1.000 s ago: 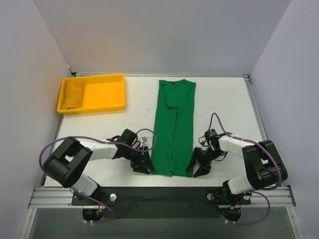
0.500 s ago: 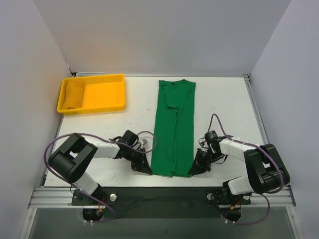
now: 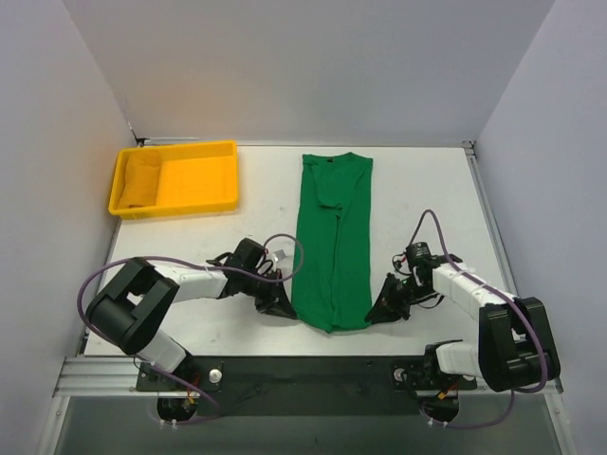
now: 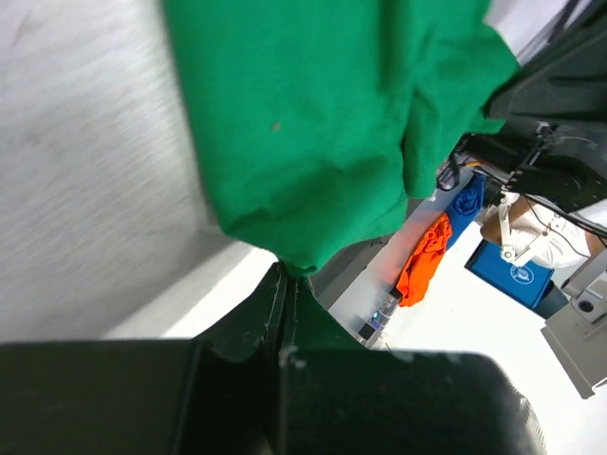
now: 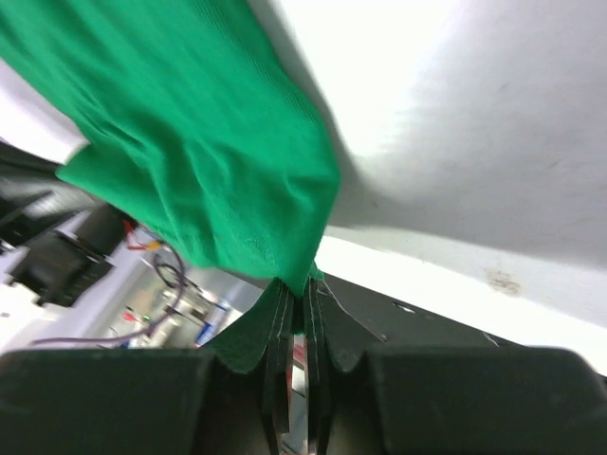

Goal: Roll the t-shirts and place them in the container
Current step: Roll the T-shirt to the center of the board.

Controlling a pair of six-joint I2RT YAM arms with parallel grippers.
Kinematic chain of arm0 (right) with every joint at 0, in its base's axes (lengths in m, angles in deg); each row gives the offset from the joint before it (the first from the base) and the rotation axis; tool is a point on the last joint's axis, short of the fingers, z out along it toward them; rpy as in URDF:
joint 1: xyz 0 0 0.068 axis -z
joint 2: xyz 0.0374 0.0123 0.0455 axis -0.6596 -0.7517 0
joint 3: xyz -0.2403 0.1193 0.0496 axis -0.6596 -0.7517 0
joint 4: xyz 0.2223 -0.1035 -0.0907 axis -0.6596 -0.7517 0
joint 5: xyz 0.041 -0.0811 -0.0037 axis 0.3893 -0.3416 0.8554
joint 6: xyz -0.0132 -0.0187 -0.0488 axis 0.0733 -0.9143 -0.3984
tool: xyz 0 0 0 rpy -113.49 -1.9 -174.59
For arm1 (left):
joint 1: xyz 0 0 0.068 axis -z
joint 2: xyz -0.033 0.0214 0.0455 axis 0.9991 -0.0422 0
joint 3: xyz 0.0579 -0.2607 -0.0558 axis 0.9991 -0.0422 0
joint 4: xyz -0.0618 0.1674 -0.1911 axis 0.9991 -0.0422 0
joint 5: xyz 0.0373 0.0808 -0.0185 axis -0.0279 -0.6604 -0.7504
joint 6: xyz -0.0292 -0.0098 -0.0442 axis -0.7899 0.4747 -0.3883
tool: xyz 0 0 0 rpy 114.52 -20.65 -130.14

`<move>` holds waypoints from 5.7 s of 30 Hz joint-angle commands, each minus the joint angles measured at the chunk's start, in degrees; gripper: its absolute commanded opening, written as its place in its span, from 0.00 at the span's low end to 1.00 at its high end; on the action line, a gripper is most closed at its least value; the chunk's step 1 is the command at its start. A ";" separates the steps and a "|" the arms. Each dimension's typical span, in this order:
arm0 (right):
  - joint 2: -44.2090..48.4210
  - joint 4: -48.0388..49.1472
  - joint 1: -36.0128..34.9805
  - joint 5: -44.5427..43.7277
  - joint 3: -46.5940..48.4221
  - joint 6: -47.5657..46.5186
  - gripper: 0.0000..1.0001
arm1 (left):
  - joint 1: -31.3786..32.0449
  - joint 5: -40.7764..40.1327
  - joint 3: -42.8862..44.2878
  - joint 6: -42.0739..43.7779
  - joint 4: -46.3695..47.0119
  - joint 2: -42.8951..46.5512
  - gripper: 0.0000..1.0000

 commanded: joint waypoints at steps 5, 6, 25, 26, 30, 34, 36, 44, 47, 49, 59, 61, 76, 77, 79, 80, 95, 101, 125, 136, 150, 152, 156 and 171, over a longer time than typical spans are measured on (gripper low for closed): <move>-2.00 -2.49 5.13 2.69 5.10 -1.31 0.00 | -0.36 2.52 5.62 4.87 4.45 2.07 0.00; -2.35 -2.40 5.31 2.87 5.54 -1.57 0.00 | -1.15 1.90 5.90 5.40 3.39 1.89 0.00; -10.88 4.37 9.79 2.52 12.66 -0.17 0.00 | -5.29 -3.20 11.26 8.21 -1.54 -3.91 0.00; -11.49 4.54 9.79 2.52 12.84 0.00 0.00 | -5.55 -3.55 11.26 8.21 -1.54 -4.00 0.00; -12.72 4.72 9.71 2.17 13.19 -0.08 0.04 | -5.90 -4.25 12.40 8.39 -1.10 -4.61 0.04; -12.99 4.81 9.70 2.16 13.19 0.18 0.11 | -6.08 -4.26 14.51 9.00 -1.45 -5.58 0.20; -12.90 4.98 9.88 1.99 13.72 0.09 0.25 | -6.08 -4.17 15.56 9.27 -2.06 -6.02 0.28; -6.93 -0.46 13.48 1.99 21.88 -14.38 0.46 | -7.49 -6.18 22.77 25.68 -16.27 -1.55 0.42; -0.97 -2.66 12.09 -2.29 24.18 -30.85 0.49 | -5.65 -7.50 24.27 37.01 -20.33 1.79 0.47; 6.56 0.58 8.58 -5.90 20.94 -40.12 0.50 | -3.80 -10.22 22.96 46.12 -20.26 4.78 0.49; 42.10 25.33 -11.47 -15.67 -11.98 -89.63 0.79 | 19.13 -32.54 -7.23 82.37 14.16 24.99 0.79; 44.91 26.17 -13.76 -14.28 -14.92 -96.46 0.80 | 22.38 -34.83 -9.82 87.20 19.79 24.92 0.81; 39.40 34.16 -22.29 -14.54 -21.70 -98.00 0.80 | 29.25 -48.02 -14.32 98.12 44.25 6.73 0.70; 39.39 34.60 -22.20 -14.71 -21.88 -97.91 0.80 | 29.25 -48.37 -14.32 98.65 44.60 5.24 0.67; 39.39 34.87 -22.29 -14.71 -22.40 -97.90 0.80 | 29.25 -49.52 -14.84 100.14 47.05 3.74 0.63; 39.48 35.04 -22.29 -14.62 -22.75 -97.82 0.80 | 29.78 -50.04 -15.02 100.41 47.33 2.87 0.54; 33.86 40.58 -24.75 -15.15 -23.37 -89.74 0.81 | 26.11 -36.82 -4.22 90.76 23.70 8.55 0.03; 29.56 45.76 -27.12 -18.66 -23.81 -86.05 0.83 | 21.97 -29.14 -0.52 84.86 16.92 10.41 0.03; 11.54 52.54 -28.88 -22.54 -19.60 -85.43 0.35 | 14.32 -17.53 4.40 75.98 9.54 12.43 0.01; 9.51 38.30 -25.72 -16.04 -11.60 -82.88 0.02 | 16.15 -26.22 -4.47 78.26 20.42 19.90 0.67; 10.30 36.27 -25.01 -16.82 -10.45 -78.40 0.01 | 21.87 -29.39 -9.47 78.08 27.90 19.20 0.97; 9.95 36.28 -24.93 -17.00 -10.01 -77.96 0.01 | 22.13 -28.43 -10.97 79.57 28.17 20.34 0.95; 10.04 36.10 -24.48 -16.82 -10.01 -77.34 0.01 | 24.85 -31.23 -11.51 82.65 30.36 18.33 0.89; 9.86 35.66 -24.22 -15.86 -10.01 -77.95 0.02 | 26.70 -39.15 -8.95 89.60 37.75 3.73 0.49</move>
